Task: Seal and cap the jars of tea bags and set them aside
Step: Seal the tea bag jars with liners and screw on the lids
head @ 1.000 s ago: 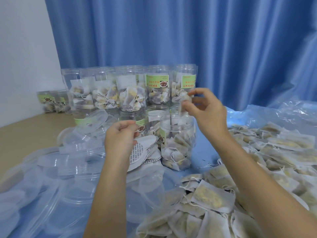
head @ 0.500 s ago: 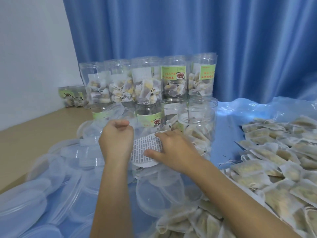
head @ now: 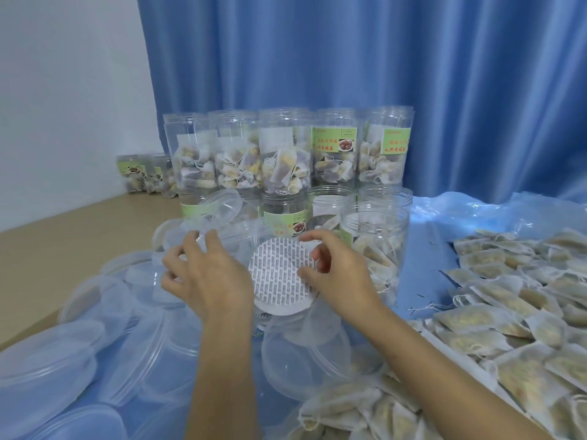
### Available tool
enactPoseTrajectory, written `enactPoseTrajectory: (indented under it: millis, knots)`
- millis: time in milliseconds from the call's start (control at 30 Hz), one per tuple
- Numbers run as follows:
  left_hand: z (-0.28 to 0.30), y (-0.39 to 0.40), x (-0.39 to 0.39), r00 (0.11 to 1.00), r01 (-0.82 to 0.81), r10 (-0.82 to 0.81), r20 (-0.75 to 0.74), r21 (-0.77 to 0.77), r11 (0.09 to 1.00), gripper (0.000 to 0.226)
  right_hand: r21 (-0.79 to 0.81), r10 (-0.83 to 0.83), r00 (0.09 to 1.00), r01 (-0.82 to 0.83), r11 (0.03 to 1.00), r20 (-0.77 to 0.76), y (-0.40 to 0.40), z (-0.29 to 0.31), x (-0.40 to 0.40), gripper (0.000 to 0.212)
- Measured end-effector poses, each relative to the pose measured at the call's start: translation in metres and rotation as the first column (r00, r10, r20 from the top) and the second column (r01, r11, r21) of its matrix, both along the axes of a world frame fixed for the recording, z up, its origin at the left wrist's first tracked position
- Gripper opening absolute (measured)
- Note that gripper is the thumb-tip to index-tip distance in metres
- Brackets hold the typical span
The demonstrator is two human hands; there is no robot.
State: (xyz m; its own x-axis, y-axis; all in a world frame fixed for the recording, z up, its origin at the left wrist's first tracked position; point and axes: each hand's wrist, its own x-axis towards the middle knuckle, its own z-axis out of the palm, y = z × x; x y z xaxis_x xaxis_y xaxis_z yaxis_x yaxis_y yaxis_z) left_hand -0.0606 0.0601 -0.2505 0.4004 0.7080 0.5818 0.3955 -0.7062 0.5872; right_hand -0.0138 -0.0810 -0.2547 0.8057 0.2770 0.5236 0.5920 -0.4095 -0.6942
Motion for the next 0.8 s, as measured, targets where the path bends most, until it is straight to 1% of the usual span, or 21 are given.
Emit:
enactPoseTrajectory:
  millis: [67,133,233,333,400,433,467,500,533,567,600,633,667,700,767,800]
  knots:
    - [0.000,0.000,0.000,1.000,-0.018,0.018,0.008,-0.030,0.999,0.039,0.002,-0.022,0.999,0.022,1.000,0.031,0.000,0.000,0.001,0.030]
    - [-0.001,-0.001,0.000,1.000,0.001,0.000,0.016,-0.055,0.998,0.034,0.019,-0.021,0.998,0.020,1.000,0.052,0.001,0.000,0.001,0.020]
    - [-0.001,0.000,0.002,0.996,0.053,-0.046,0.075,-0.086,0.995,0.028,0.094,-0.005,0.999,0.002,0.996,0.036,0.002,-0.002,0.001,0.015]
    - [0.006,0.000,0.001,0.968,0.120,-0.114,0.223,-0.015,0.993,0.025,0.257,0.002,1.000,0.004,0.966,-0.026,0.002,-0.002,0.002,0.006]
    - [0.013,-0.002,0.000,0.918,0.162,-0.164,0.362,0.036,0.986,0.025,0.384,0.032,0.997,-0.005,0.923,-0.064,0.002,0.001,0.002,0.005]
    - [0.018,-0.003,0.000,0.884,0.181,-0.169,0.436,0.013,0.983,0.027,0.435,0.037,0.996,0.000,0.900,-0.075,0.001,0.004,0.002,0.007]
    - [0.022,-0.004,0.000,0.845,0.211,-0.154,0.512,-0.054,0.976,0.029,0.476,0.030,0.997,0.010,0.880,-0.076,-0.001,0.006,0.003,0.011]
    - [0.026,-0.004,0.000,0.805,0.260,-0.126,0.580,-0.153,0.954,0.032,0.514,0.019,0.996,0.026,0.857,-0.083,-0.002,0.008,0.003,0.015]
    - [0.030,-0.004,0.001,0.767,0.328,-0.098,0.635,-0.256,0.909,0.035,0.550,0.010,0.996,0.042,0.834,-0.092,-0.003,0.011,0.004,0.014]
    - [0.034,-0.003,0.001,0.730,0.419,-0.086,0.678,-0.343,0.841,0.038,0.583,0.016,0.994,0.050,0.811,-0.108,-0.005,0.013,0.005,0.007]
    - [0.036,-0.002,0.001,0.696,0.519,-0.099,0.711,-0.404,0.753,0.040,0.610,0.025,0.992,0.059,0.790,-0.127,-0.006,0.015,0.006,0.013]
    - [0.038,-0.002,0.001,0.675,0.602,-0.129,0.726,-0.442,0.665,0.042,0.642,0.053,0.987,0.057,0.765,-0.150,-0.007,0.017,0.006,0.026]
    - [0.039,-0.004,0.000,0.666,0.657,-0.179,0.724,-0.456,0.600,0.042,0.671,0.100,0.982,0.034,0.741,-0.160,-0.009,0.019,0.006,0.033]
    - [0.039,-0.006,0.000,0.675,0.678,-0.244,0.697,-0.454,0.578,0.041,0.690,0.151,0.974,0.007,0.724,-0.169,-0.010,0.022,0.005,0.035]
    - [0.038,-0.015,0.001,0.708,0.670,-0.353,0.612,-0.426,0.608,0.038,0.707,0.289,0.940,-0.080,0.702,-0.181,-0.011,0.028,0.001,0.032]
    - [0.038,-0.019,0.001,0.714,0.667,-0.375,0.591,-0.413,0.620,0.036,0.714,0.355,0.916,-0.122,0.690,-0.186,-0.011,0.030,0.001,0.029]
